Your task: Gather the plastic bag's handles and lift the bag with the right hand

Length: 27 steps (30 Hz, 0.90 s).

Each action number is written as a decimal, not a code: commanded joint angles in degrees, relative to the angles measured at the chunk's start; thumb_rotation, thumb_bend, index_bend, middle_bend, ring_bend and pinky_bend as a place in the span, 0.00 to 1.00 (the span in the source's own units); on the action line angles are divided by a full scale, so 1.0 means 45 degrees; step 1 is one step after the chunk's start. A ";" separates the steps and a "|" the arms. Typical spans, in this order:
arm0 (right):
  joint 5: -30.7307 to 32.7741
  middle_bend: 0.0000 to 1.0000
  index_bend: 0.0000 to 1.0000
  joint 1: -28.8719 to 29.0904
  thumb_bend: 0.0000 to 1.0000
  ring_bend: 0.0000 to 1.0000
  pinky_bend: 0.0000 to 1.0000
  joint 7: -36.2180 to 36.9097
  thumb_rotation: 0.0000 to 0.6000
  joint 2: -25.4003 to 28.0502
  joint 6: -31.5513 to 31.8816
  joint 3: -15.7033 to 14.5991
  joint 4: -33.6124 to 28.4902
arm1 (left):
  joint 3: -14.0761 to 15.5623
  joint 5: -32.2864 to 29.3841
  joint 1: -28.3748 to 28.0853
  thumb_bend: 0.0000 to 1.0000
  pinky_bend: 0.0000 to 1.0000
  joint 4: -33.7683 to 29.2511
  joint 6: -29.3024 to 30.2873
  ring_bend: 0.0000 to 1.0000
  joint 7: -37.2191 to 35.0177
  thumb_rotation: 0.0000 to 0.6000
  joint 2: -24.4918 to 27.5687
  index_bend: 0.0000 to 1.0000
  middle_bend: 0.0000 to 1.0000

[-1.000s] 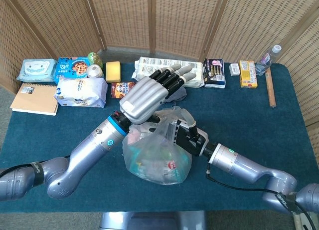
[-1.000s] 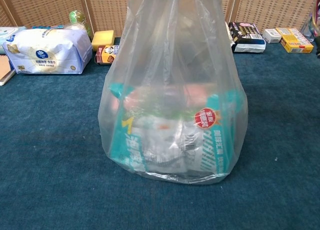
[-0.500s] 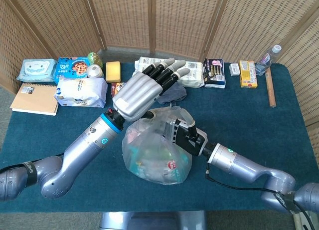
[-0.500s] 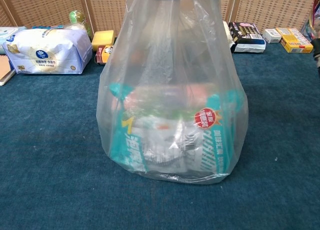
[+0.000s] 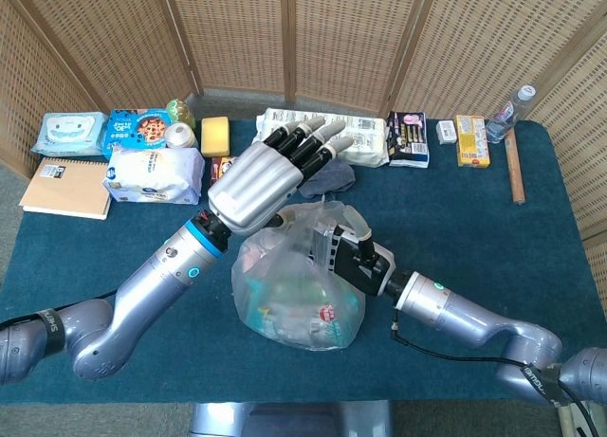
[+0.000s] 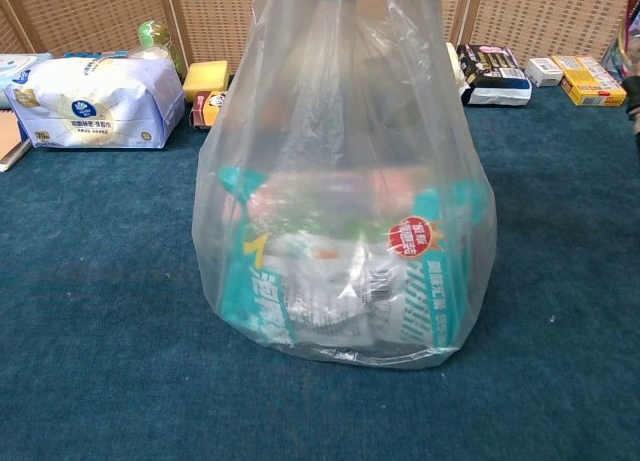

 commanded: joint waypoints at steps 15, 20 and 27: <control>-0.0116 0.15 0.09 0.0117 0.17 0.01 0.00 0.0331 0.11 -0.0209 0.0176 0.0127 -0.0038 | -0.0179 0.0249 0.0654 0.00 0.12 -0.0619 -0.0494 0.00 -0.1586 1.00 0.1423 0.00 0.00; -0.0132 0.17 0.09 0.0156 0.17 0.03 0.00 0.0427 0.11 -0.0266 0.0198 0.0122 -0.0165 | 0.0055 0.0635 0.0790 0.00 0.12 -0.0475 -0.0224 0.00 -0.1442 1.00 0.1196 0.00 0.00; -0.0129 0.20 0.09 0.0154 0.17 0.07 0.00 0.0465 0.11 -0.0217 0.0283 0.0149 -0.0423 | 0.0056 0.1161 0.0906 0.00 0.12 -0.0183 0.0695 0.00 -0.1159 1.00 0.0606 0.00 0.00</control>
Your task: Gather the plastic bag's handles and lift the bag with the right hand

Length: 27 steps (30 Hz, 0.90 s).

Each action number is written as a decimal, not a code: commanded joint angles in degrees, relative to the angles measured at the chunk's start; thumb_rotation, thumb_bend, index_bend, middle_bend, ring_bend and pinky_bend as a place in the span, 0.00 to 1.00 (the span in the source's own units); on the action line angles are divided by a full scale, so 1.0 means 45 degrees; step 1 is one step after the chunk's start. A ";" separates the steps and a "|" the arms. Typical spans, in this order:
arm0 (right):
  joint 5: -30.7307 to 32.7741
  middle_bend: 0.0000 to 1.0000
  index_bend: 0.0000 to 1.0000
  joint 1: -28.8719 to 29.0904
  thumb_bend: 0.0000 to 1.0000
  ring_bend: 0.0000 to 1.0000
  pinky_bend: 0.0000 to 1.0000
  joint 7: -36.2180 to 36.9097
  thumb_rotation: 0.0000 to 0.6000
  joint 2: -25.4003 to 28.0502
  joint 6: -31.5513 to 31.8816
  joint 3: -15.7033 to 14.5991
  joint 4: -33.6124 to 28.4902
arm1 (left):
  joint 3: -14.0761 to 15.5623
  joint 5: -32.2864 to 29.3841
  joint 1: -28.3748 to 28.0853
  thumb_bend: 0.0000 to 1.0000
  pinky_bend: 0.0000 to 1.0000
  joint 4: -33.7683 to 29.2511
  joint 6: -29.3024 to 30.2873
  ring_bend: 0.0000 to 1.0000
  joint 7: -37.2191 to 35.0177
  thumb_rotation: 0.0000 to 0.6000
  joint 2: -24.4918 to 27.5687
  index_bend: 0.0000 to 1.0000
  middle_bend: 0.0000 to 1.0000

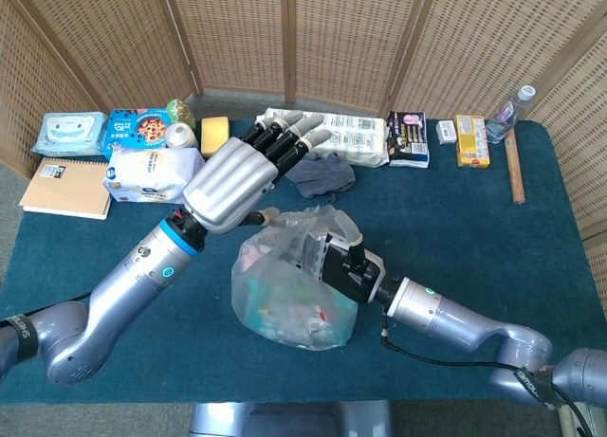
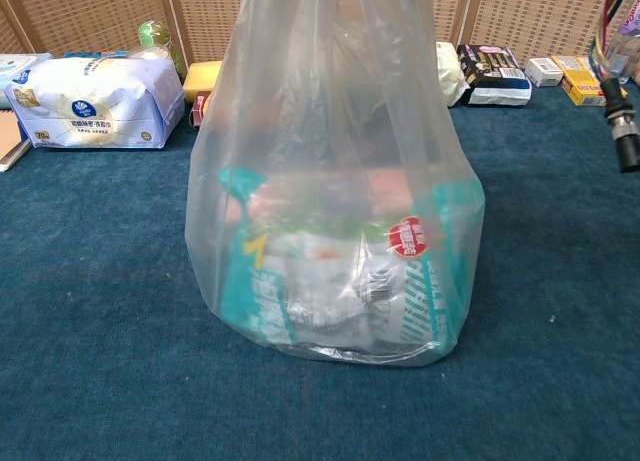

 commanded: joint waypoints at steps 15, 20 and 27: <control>0.0498 0.23 0.11 0.0005 0.17 0.12 0.03 0.0311 0.11 -0.0089 0.0131 0.0368 -0.0256 | -0.0211 0.1644 0.0919 0.00 0.12 0.0331 0.1402 0.00 -0.0814 1.00 -0.0223 0.00 0.00; 0.0647 0.24 0.12 -0.0062 0.17 0.13 0.05 0.0546 0.11 -0.0028 0.0133 0.0484 -0.0275 | -0.0359 0.2283 0.1350 0.00 0.12 0.0467 0.2191 0.00 -0.1257 1.00 -0.0356 0.00 0.00; 0.1243 0.28 0.16 -0.0141 0.17 0.20 0.22 0.1150 0.10 0.0248 -0.0205 0.0696 -0.0491 | -0.0380 0.3246 0.2346 0.00 0.12 0.0571 0.3726 0.00 -0.2003 1.00 -0.0575 0.00 0.00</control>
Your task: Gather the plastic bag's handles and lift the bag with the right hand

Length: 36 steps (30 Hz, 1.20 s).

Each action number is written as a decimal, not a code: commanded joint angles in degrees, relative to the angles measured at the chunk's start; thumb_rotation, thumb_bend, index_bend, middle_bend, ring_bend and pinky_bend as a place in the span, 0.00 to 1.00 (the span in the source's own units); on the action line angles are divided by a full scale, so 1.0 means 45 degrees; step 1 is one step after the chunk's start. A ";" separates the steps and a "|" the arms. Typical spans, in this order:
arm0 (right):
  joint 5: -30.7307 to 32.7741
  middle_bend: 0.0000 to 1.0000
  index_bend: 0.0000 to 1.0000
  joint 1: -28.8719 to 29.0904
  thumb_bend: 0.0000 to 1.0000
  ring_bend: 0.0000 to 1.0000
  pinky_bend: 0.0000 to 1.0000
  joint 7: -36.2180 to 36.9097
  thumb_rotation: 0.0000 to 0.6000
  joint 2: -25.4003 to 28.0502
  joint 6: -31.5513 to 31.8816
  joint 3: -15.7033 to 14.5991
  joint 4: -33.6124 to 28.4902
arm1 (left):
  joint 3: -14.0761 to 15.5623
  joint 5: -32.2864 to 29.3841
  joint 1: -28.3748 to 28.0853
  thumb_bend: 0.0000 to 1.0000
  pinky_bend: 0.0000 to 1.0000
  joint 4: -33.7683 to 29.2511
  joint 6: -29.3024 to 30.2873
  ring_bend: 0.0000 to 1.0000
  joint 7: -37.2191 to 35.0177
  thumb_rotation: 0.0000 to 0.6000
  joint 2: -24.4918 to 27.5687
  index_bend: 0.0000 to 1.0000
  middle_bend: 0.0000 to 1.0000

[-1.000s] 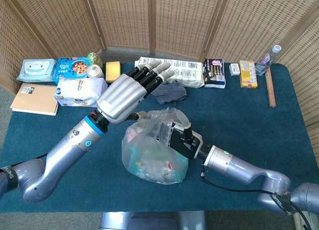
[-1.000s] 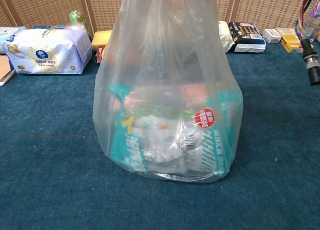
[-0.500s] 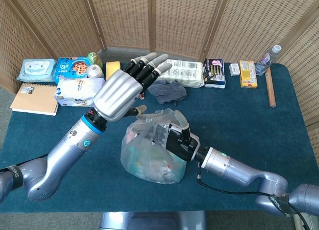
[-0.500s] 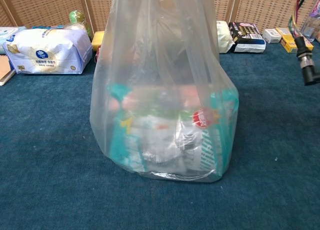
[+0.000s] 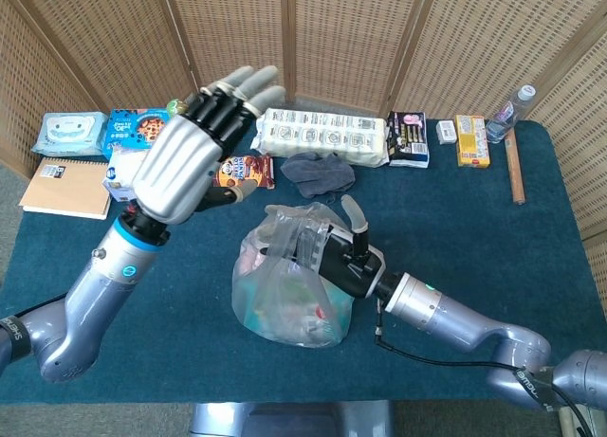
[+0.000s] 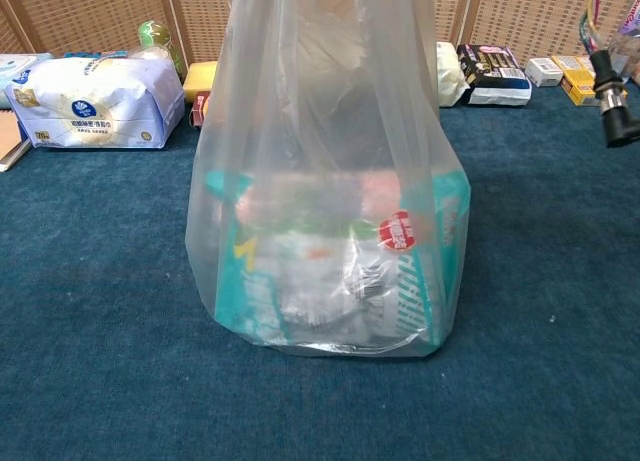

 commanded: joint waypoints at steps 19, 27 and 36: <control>0.2488 0.53 0.39 -0.0767 0.21 0.59 0.72 0.1787 0.53 0.0983 -0.1356 0.1367 -0.0474 | 0.1984 0.2481 0.5113 0.00 0.12 -0.0419 0.3581 0.00 -0.3164 1.00 0.0732 0.00 0.00; 0.3819 0.64 0.55 -0.1324 0.27 0.72 0.84 0.1037 0.99 0.1768 -0.2019 0.2206 -0.1136 | 0.3038 0.3405 0.6521 0.00 0.14 0.0265 0.4251 0.00 -0.3364 1.00 0.0468 0.01 0.00; 0.4541 0.66 0.59 -0.2106 0.28 0.74 0.87 0.0587 1.00 0.2210 -0.2343 0.3338 -0.1444 | 0.3827 0.3213 0.7159 0.00 0.14 0.0596 0.3268 0.00 -0.2276 1.00 0.0943 0.02 0.00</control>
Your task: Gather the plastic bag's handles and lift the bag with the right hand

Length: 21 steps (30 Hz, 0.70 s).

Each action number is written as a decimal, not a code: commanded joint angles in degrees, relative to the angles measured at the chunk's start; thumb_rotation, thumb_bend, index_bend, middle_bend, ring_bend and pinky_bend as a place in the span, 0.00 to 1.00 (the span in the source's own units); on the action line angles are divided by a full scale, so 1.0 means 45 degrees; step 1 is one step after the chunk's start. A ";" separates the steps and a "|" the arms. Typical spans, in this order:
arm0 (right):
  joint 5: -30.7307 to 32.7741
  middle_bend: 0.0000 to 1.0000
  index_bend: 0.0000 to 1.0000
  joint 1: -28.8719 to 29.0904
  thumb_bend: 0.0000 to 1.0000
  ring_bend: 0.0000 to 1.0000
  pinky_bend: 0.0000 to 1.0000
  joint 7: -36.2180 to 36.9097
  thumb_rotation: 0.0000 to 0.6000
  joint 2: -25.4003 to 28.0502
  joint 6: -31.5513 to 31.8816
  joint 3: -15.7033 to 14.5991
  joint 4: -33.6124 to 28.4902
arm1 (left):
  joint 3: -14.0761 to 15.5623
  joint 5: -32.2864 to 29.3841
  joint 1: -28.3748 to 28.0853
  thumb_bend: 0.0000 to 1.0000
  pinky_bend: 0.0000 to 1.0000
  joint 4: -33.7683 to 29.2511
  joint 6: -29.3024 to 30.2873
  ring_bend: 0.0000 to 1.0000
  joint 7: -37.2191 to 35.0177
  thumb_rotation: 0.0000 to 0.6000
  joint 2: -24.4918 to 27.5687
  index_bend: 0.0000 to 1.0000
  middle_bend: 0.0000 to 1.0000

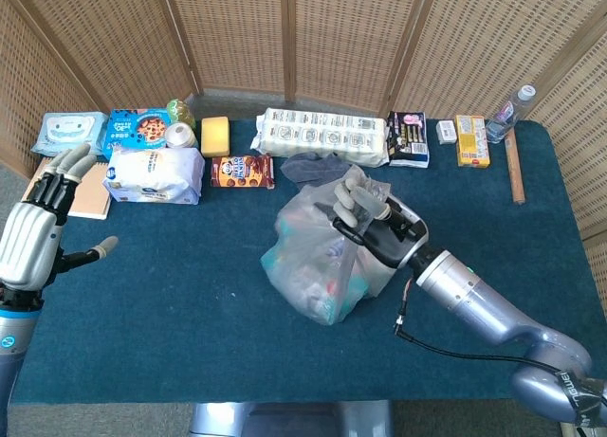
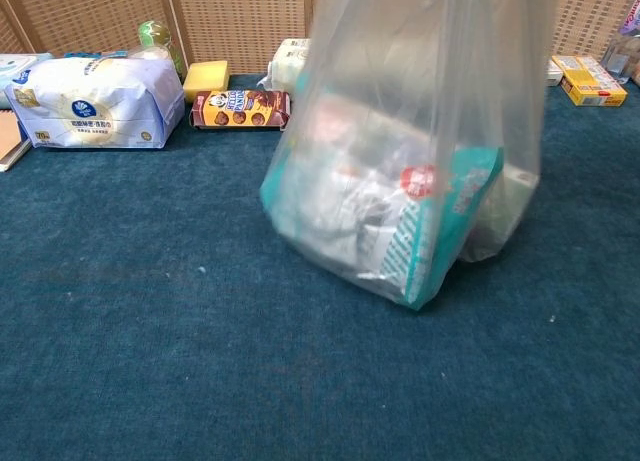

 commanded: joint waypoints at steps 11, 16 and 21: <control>0.0414 0.66 0.60 -0.0918 0.28 0.74 0.88 0.0079 1.00 0.0457 -0.0424 0.1713 -0.0134 | 0.1010 -0.0853 0.0908 0.00 0.14 -0.0514 -0.1304 0.00 0.1607 1.00 0.0885 0.02 0.00; 0.0436 0.66 0.60 -0.1240 0.28 0.74 0.88 0.0560 1.00 0.0562 -0.0527 0.2556 -0.0171 | 0.1480 -0.1211 0.1442 0.00 0.14 -0.0419 -0.1506 0.00 0.1880 1.00 0.0765 0.02 0.00; 0.0383 0.66 0.60 -0.1521 0.28 0.74 0.88 0.0886 1.00 0.0472 -0.0761 0.3135 -0.0050 | 0.1782 -0.1566 0.1785 0.00 0.14 -0.0357 -0.1819 0.00 0.2138 1.00 0.0742 0.02 0.00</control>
